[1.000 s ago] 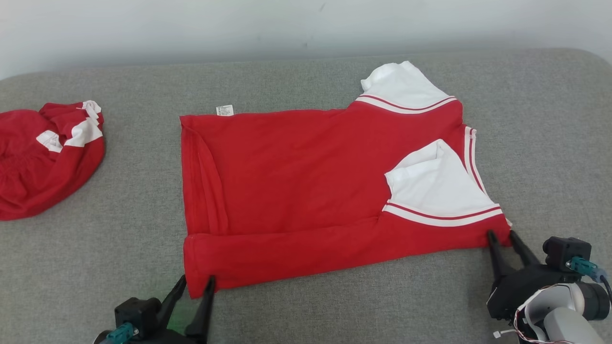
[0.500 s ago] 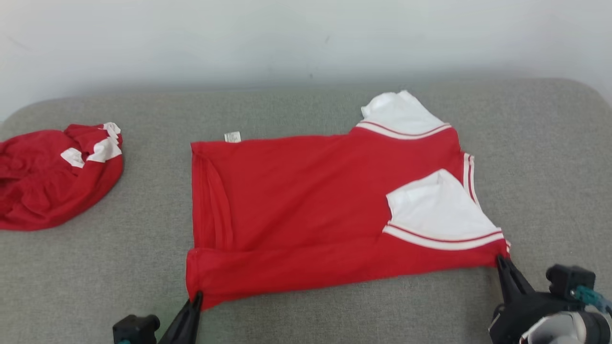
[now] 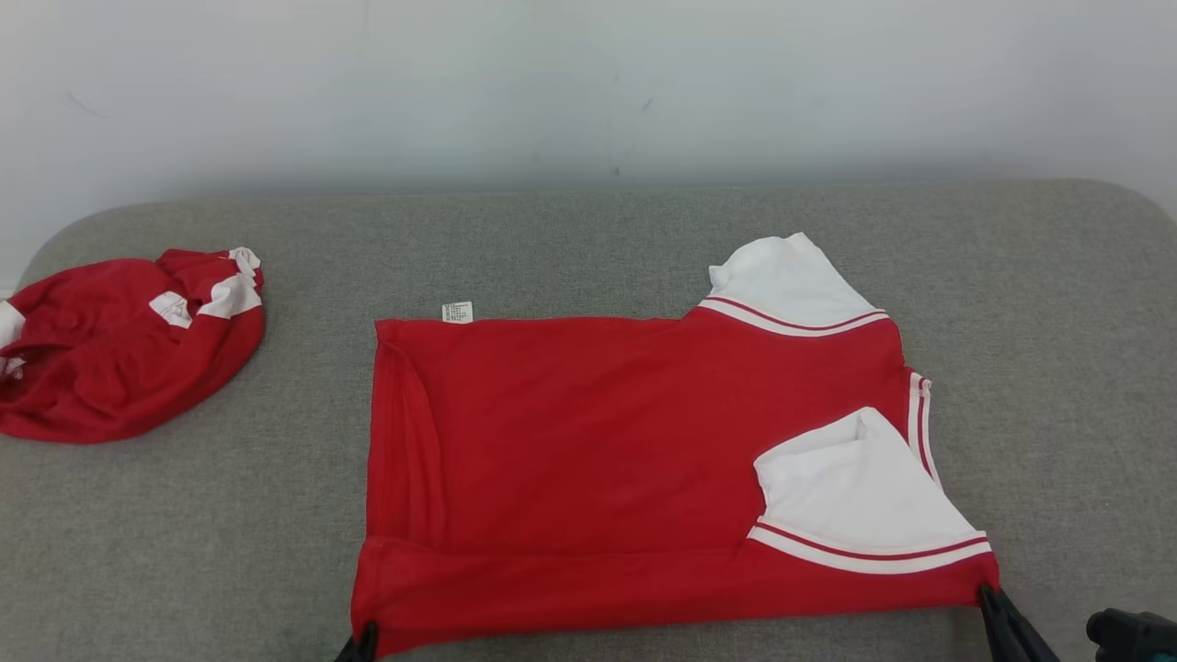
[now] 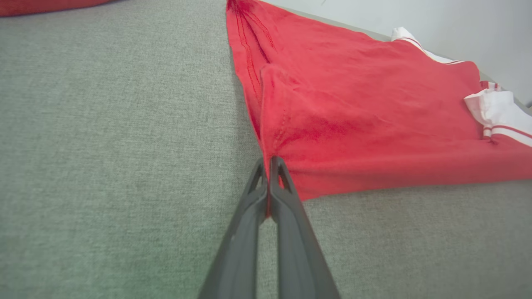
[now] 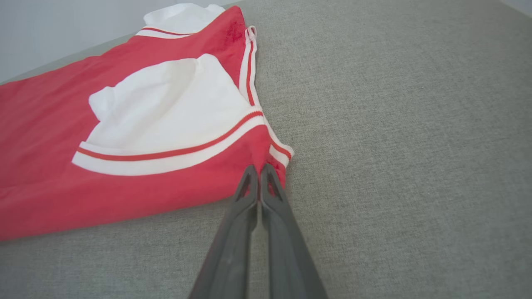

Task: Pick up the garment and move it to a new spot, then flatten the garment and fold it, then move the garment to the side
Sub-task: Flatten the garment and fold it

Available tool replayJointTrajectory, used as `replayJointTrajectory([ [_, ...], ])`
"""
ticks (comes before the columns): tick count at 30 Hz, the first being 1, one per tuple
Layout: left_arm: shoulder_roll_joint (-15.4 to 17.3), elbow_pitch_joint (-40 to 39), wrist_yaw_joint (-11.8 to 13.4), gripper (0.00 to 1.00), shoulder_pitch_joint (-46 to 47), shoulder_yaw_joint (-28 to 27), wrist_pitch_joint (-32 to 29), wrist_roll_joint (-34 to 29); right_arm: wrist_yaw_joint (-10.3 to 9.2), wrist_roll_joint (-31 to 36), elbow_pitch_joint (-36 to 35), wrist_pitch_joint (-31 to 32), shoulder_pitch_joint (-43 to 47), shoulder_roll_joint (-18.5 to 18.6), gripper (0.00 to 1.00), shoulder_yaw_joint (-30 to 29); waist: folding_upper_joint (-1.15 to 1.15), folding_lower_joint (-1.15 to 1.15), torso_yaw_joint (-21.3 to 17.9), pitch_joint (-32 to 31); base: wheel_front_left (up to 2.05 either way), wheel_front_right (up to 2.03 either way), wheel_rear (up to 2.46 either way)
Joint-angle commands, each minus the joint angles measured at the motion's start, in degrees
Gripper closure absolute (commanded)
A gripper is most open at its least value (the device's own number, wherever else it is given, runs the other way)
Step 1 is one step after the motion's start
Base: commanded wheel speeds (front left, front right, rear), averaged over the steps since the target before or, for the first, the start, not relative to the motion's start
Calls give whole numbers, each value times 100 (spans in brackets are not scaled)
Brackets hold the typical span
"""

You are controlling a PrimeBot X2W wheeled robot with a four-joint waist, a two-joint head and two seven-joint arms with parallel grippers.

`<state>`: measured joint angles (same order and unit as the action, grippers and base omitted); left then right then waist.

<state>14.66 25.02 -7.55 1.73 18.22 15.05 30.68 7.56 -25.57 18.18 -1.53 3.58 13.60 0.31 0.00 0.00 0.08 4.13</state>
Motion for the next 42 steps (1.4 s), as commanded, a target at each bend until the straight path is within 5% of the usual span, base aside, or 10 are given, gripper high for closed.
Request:
replayJointTrajectory([
  [1,-20,-30,13,60,-63,-52,18,-79,-16,31,-88,31,74,-24,100,-47,0,0,3,3,0,0,0],
  [2,-34,-44,13,0,-69,-77,18,-103,-15,57,-193,64,130,-55,40,-27,0,0,3,0,0,0,0],
  [3,-58,-69,12,0,-82,-114,18,-144,-16,61,-258,98,184,-83,0,-56,0,0,3,-6,0,0,0],
  [24,-551,-1640,149,0,-432,-1797,18,-1357,-15,892,-1442,-929,-263,-663,0,46,0,0,-111,-308,0,0,0],
  [42,-648,-1651,185,0,-490,-2120,18,-1651,-15,1337,-1128,-1309,-167,-883,0,166,0,0,-39,-485,0,0,0],
])
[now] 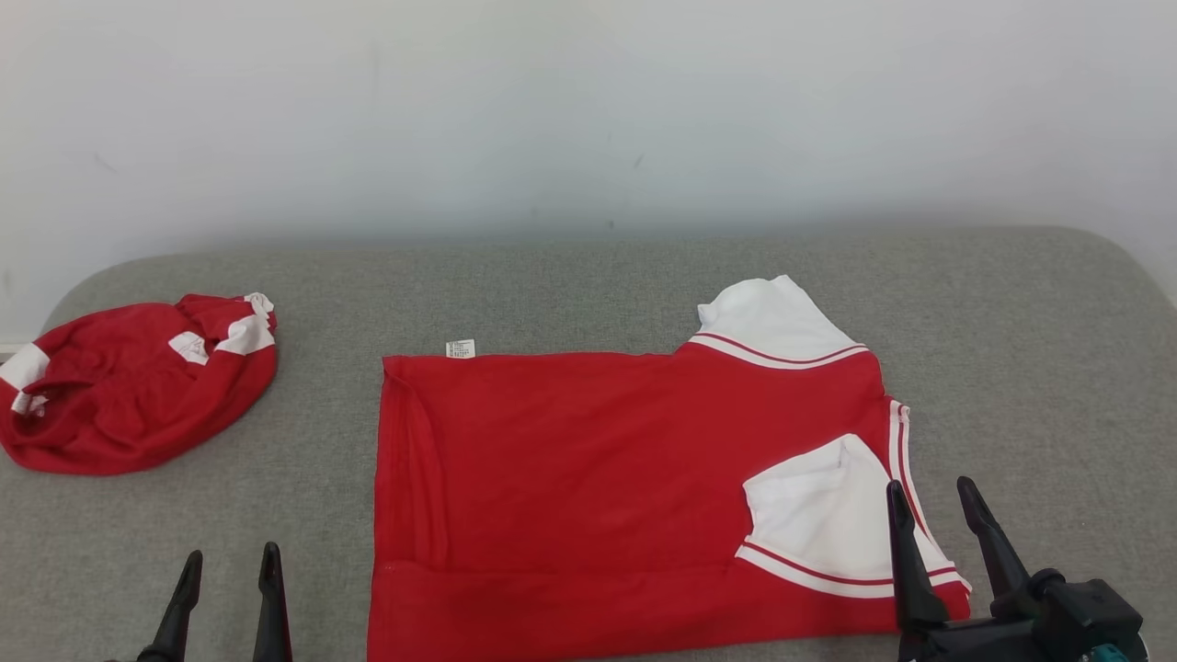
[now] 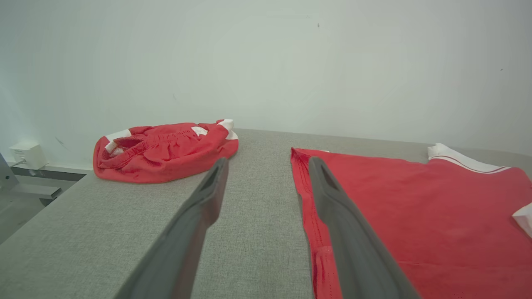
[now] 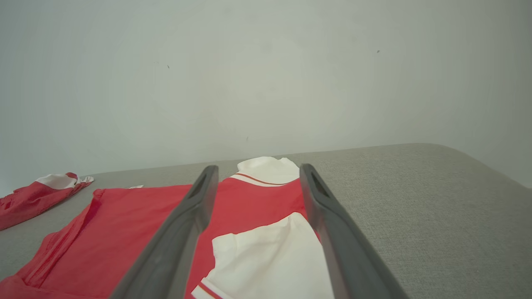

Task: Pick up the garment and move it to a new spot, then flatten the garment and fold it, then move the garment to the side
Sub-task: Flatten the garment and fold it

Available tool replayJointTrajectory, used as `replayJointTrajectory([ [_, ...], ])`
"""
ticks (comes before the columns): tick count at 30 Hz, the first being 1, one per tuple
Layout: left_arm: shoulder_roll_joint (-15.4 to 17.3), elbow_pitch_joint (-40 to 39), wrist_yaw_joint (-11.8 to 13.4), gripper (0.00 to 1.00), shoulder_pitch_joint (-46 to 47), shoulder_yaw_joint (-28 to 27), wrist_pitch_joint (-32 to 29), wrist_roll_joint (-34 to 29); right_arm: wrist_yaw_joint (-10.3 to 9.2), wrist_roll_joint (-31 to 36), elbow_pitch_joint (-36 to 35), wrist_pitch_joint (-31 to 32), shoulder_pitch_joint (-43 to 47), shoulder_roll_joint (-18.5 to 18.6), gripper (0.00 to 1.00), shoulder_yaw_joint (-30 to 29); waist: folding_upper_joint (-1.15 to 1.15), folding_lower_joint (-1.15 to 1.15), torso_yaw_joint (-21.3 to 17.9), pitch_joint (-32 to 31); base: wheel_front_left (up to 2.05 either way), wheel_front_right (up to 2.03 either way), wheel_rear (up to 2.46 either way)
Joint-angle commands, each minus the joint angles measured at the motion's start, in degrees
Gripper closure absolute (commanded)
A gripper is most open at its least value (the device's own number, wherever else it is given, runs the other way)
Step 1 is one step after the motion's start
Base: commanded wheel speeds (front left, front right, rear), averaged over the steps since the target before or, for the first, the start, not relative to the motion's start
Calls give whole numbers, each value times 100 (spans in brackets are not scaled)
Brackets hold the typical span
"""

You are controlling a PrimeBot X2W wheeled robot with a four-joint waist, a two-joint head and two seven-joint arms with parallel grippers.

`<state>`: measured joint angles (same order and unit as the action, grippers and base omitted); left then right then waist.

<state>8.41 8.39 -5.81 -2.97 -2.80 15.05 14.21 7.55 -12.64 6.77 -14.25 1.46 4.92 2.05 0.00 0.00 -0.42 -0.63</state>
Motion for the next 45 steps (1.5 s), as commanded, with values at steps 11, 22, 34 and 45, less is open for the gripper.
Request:
replayJointTrajectory([
  [11,-6,212,15,0,-64,2,18,-186,-14,293,120,-69,113,-133,0,-22,0,0,92,-18,0,0,0],
  [22,6,303,2,0,-78,-24,18,-226,-14,407,187,39,181,-181,0,-105,0,0,110,-4,0,0,0],
  [34,123,458,-67,0,352,3,-53,-4,-14,381,468,232,-355,30,0,94,0,0,65,136,0,0,0],
  [45,939,749,-154,0,2351,399,-755,538,-14,398,1290,595,-2500,461,0,202,0,0,5,1141,0,0,0],
])
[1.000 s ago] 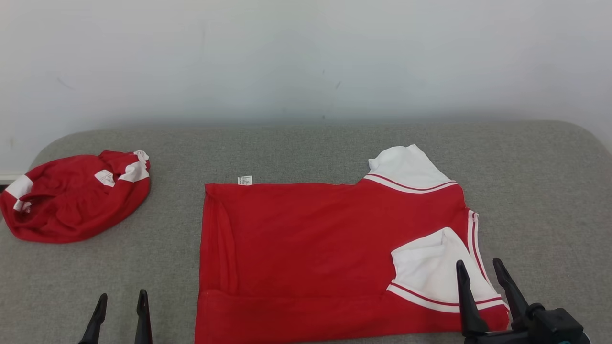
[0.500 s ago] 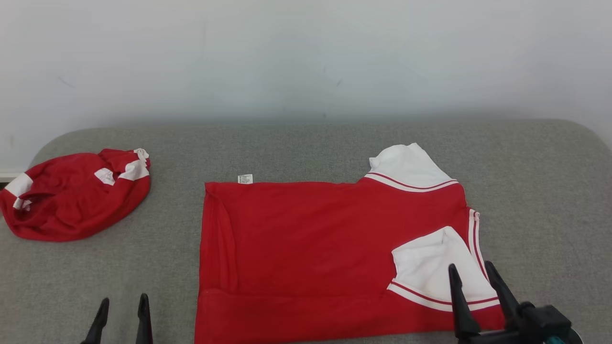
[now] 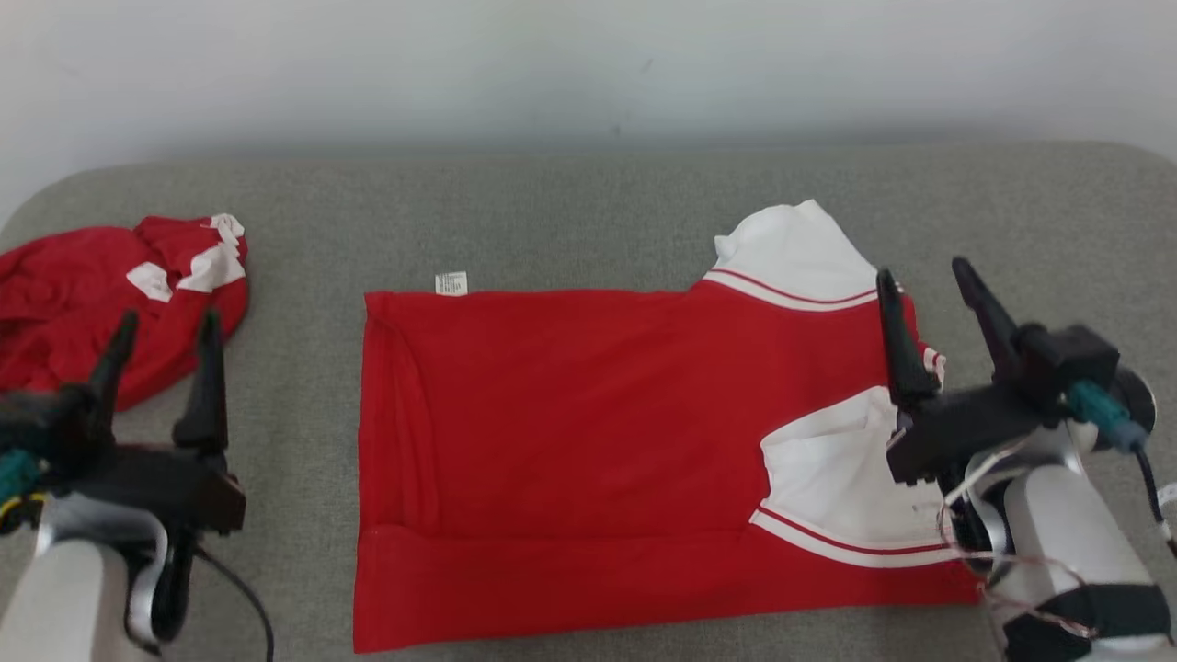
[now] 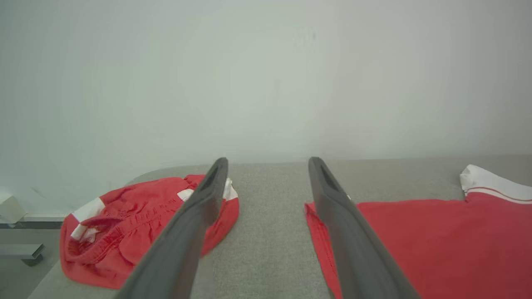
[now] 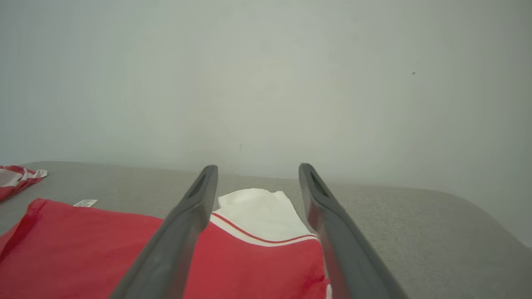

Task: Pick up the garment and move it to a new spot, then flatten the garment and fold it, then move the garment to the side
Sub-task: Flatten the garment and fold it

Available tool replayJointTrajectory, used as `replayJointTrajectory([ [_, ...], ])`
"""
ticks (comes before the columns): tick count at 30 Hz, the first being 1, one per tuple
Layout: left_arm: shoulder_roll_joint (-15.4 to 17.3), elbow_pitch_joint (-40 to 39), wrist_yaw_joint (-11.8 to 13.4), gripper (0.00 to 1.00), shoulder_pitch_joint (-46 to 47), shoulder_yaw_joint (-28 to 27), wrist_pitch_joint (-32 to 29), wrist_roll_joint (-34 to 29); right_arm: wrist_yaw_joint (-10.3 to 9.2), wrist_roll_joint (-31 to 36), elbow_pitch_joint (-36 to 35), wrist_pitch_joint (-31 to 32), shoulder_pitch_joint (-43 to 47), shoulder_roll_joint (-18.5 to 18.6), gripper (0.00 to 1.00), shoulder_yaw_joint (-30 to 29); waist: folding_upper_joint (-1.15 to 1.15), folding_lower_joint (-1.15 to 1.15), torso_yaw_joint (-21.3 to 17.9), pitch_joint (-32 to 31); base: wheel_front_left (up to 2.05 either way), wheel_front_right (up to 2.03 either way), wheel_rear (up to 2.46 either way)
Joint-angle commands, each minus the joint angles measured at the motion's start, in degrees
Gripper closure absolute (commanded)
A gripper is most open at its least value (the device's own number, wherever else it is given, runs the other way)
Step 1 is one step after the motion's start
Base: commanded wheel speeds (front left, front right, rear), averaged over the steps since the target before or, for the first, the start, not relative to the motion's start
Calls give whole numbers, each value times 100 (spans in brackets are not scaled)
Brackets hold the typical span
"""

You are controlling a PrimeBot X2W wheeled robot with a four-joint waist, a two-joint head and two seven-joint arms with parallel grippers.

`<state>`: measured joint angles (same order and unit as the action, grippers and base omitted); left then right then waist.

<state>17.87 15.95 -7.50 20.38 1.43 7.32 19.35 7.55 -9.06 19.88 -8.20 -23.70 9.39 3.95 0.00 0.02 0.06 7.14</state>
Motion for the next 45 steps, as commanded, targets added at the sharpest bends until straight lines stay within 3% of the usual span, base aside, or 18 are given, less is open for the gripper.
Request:
replayJointTrajectory([
  [1,11,51,13,0,228,35,-55,207,-14,85,75,30,-214,41,0,23,0,-2,-57,484,0,0,0],
  [11,864,654,6,0,2022,1200,-624,1310,-14,268,1304,389,-2195,267,0,221,0,-2,-124,1481,0,0,0],
  [19,1186,1084,7,0,2986,2081,-1268,2218,-14,286,2374,816,-3399,341,0,499,0,-2,-110,1921,0,0,0],
  [31,1432,1119,7,0,3496,3167,-2129,3234,-14,172,3805,1080,-4515,434,0,899,0,-2,15,2130,0,0,0],
  [45,1464,1256,7,0,3966,3850,-2786,3513,-15,23,4657,1402,-5119,393,0,1388,0,-2,38,2242,0,0,0],
])
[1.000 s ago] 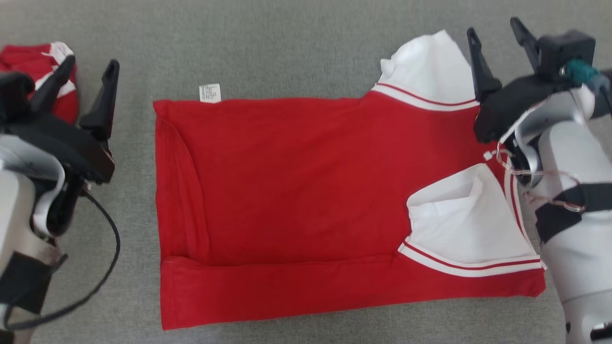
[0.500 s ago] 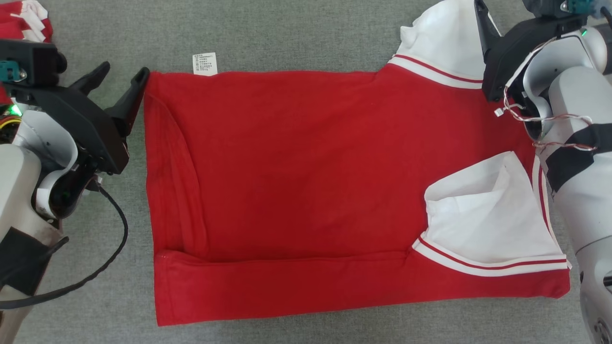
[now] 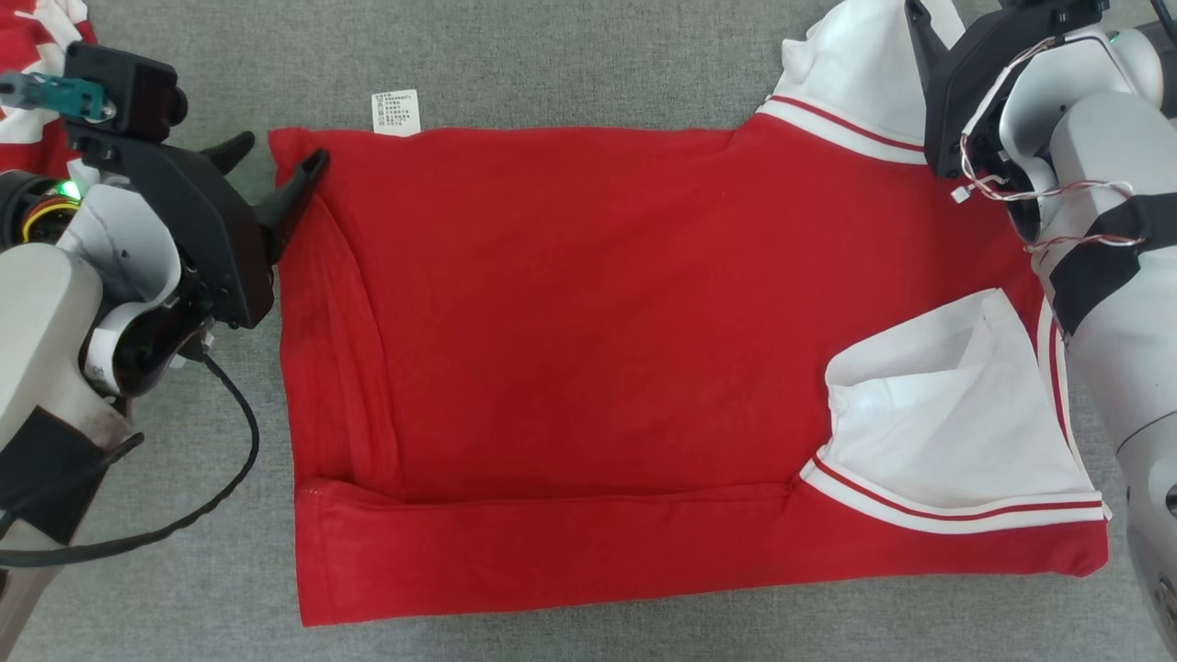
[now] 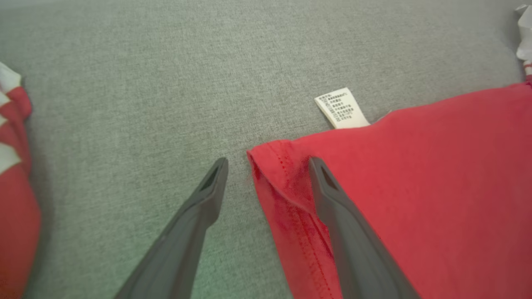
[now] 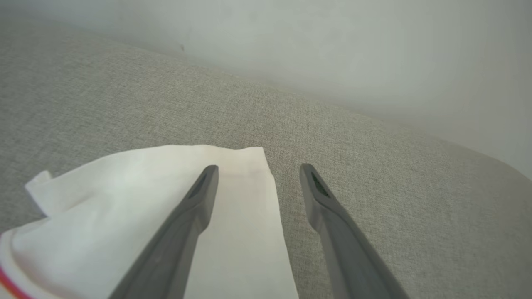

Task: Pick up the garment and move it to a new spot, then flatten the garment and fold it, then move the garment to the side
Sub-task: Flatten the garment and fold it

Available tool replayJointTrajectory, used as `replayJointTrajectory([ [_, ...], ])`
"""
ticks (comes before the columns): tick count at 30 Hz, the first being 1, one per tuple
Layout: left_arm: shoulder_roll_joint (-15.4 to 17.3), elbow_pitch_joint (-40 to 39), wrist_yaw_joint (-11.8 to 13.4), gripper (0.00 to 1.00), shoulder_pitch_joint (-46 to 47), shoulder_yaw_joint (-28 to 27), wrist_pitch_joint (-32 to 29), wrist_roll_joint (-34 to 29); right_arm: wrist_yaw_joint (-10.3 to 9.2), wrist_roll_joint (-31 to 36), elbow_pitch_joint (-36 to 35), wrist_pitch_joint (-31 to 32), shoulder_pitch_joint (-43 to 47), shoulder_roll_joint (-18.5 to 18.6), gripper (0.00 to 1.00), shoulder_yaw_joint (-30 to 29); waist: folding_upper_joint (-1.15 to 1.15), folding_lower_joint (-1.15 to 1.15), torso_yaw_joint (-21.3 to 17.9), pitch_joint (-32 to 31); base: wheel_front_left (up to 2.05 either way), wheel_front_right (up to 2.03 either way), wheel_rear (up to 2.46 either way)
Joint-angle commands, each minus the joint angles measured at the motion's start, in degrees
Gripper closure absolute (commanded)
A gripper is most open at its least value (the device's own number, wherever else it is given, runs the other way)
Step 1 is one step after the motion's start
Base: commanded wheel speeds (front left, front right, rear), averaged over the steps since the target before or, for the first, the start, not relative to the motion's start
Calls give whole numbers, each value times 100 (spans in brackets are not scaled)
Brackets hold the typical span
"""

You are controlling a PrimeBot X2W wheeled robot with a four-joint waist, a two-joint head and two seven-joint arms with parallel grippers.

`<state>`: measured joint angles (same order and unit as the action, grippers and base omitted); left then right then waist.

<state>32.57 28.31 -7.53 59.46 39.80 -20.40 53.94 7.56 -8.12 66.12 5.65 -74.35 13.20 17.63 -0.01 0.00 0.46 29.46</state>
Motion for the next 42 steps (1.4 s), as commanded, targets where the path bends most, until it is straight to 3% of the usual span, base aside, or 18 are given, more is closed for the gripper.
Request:
replayJointTrajectory([
  [1,-11,55,10,0,85,45,-47,73,-15,-77,76,39,-94,19,0,50,1,0,0,19,0,0,0],
  [7,-98,221,10,0,171,204,-268,213,-15,-124,276,76,-249,39,0,229,1,0,12,46,0,0,0],
  [8,-110,233,10,42,177,236,-298,228,-15,-143,311,97,-277,39,0,254,1,0,15,52,0,0,0],
  [9,-119,228,10,67,198,258,-292,254,-15,-153,339,124,-308,52,0,270,1,0,20,60,0,0,0],
  [10,-127,223,9,100,213,263,-263,287,-15,-158,363,124,-335,64,0,287,1,0,30,71,0,0,0],
  [24,-94,-228,10,100,280,539,174,262,-15,-96,654,600,-747,280,0,334,1,0,391,280,0,0,0],
  [32,-15,-390,11,100,307,603,218,218,-15,28,774,1452,-892,301,0,100,1,0,404,359,0,0,0],
  [33,-10,-401,10,100,311,593,227,231,-16,46,786,1619,-904,301,5,39,1,0,394,366,0,0,0],
  [34,-5,-410,12,100,318,586,234,230,-16,78,793,1733,-910,275,66,-15,1,0,384,373,0,0,0],
  [35,5,-413,19,100,321,584,246,221,-16,78,797,1811,-928,249,100,-93,1,0,371,377,0,0,0],
  [39,30,-412,31,100,306,570,293,212,-16,128,805,2058,-971,142,100,-374,1,0,320,366,0,0,0],
  [42,47,-400,49,100,269,526,390,215,-15,196,773,1838,-1021,38,100,-479,1,0,263,326,0,0,0],
])
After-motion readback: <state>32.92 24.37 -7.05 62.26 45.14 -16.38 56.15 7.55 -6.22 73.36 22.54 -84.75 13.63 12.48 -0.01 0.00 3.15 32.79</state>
